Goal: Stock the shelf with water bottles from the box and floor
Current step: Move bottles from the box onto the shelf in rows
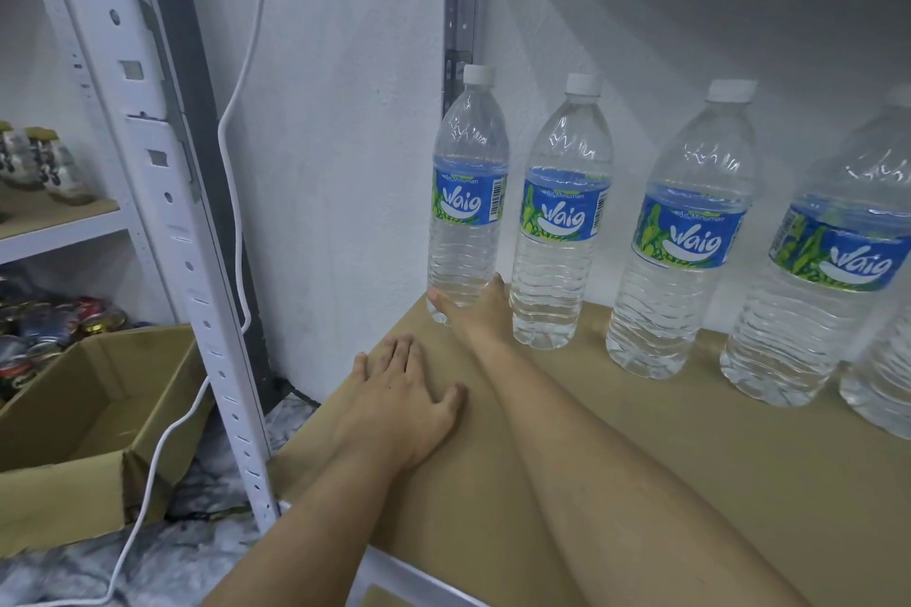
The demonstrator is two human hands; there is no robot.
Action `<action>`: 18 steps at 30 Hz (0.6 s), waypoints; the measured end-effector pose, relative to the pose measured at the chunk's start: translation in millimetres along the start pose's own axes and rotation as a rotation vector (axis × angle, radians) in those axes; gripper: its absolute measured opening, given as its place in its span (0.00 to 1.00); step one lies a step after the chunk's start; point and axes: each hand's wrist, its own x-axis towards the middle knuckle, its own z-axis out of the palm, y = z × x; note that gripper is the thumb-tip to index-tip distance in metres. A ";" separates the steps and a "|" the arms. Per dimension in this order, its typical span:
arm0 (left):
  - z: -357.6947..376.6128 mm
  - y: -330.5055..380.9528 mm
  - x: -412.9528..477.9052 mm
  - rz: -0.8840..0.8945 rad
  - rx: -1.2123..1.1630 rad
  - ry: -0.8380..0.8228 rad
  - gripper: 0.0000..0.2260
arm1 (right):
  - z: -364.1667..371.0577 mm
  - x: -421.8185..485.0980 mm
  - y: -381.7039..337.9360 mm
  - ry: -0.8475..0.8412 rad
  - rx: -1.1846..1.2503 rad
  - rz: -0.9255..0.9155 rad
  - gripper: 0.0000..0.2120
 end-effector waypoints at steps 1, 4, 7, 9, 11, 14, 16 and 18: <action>0.1 0.1 0.1 -0.002 0.000 -0.004 0.38 | -0.8 -3.7 -0.5 -0.007 -0.034 0.017 0.48; -0.9 0.9 -0.4 -0.011 -0.003 -0.012 0.37 | -10.7 -25.7 -3.8 -0.040 -0.144 0.035 0.36; -0.9 2.0 -1.2 -0.012 -0.004 -0.013 0.37 | -33.1 -56.7 -6.2 -0.145 -0.229 -0.034 0.30; -3.5 2.4 -2.0 -0.013 -0.023 -0.008 0.35 | -54.3 -79.8 -6.5 -0.217 -0.325 -0.124 0.30; -8.9 4.6 -3.8 0.008 -0.066 0.020 0.32 | -79.4 -100.5 -4.2 -0.258 -0.434 -0.234 0.27; -18.1 8.4 -16.0 0.070 -0.125 0.076 0.26 | -118.6 -125.1 0.9 -0.254 -0.552 -0.265 0.22; -22.0 10.8 -27.4 0.078 -0.157 0.076 0.20 | -143.1 -138.9 3.4 -0.237 -0.636 -0.240 0.20; -24.5 15.6 -44.2 0.066 -0.219 0.058 0.18 | -163.9 -152.9 5.5 -0.200 -0.703 -0.235 0.18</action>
